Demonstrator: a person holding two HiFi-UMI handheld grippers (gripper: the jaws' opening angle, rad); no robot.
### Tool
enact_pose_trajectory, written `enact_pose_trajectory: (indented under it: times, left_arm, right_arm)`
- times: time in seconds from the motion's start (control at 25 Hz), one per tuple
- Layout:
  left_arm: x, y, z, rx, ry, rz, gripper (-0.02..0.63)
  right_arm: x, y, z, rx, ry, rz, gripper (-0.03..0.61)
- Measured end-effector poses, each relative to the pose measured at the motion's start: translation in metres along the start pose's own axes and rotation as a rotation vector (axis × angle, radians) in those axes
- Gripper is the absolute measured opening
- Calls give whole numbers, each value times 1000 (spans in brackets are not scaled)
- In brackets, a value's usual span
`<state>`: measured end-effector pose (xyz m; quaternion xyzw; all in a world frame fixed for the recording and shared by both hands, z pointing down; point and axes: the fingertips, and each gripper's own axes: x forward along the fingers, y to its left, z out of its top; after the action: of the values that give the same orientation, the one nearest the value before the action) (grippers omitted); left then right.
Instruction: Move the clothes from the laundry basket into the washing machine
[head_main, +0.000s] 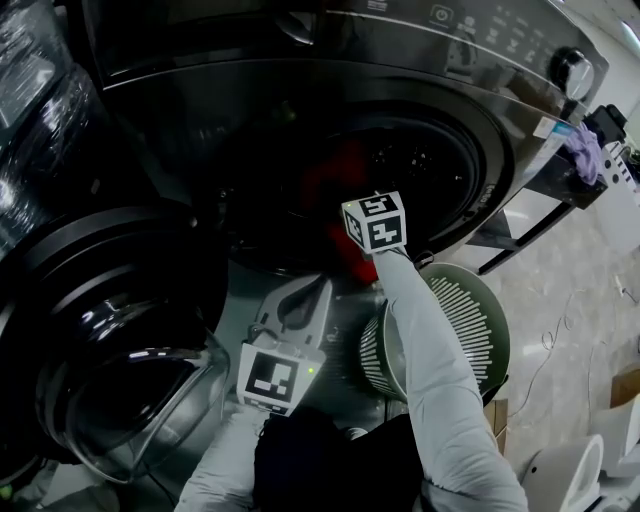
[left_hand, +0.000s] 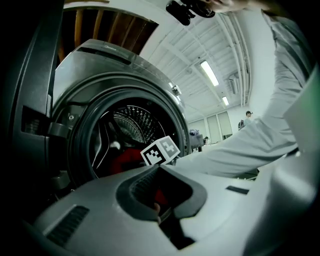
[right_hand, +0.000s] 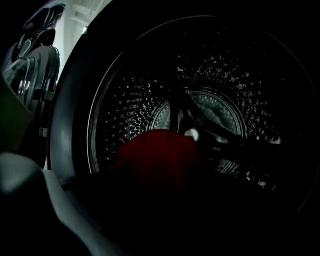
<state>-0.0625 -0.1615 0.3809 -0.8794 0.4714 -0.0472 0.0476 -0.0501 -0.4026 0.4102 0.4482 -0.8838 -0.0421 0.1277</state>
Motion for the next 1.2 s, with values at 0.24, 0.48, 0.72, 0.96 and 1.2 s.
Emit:
enact_pose_trajectory:
  times: [0.24, 0.48, 0.72, 0.96, 1.2]
  left_arm:
    - [-4, -2, 7, -32, -13, 10, 18]
    - [-2, -4, 6, -36, -12, -3, 18]
    - [2, -8, 3, -3, -17, -28, 18]
    - [-1, -4, 3, -7, -21, -19, 18]
    - [-2, -3, 2, -7, -22, -19, 18]
  right_arm:
    - [-36, -4, 17, -16, -31, 17, 293]
    - [-93, 24, -2, -35, 54, 156, 293]
    - [-106, 52, -80, -210, 320, 237, 293]
    - [-98, 57, -97, -356, 437, 202, 119]
    - [-95, 38, -69, -224, 329, 94, 26]
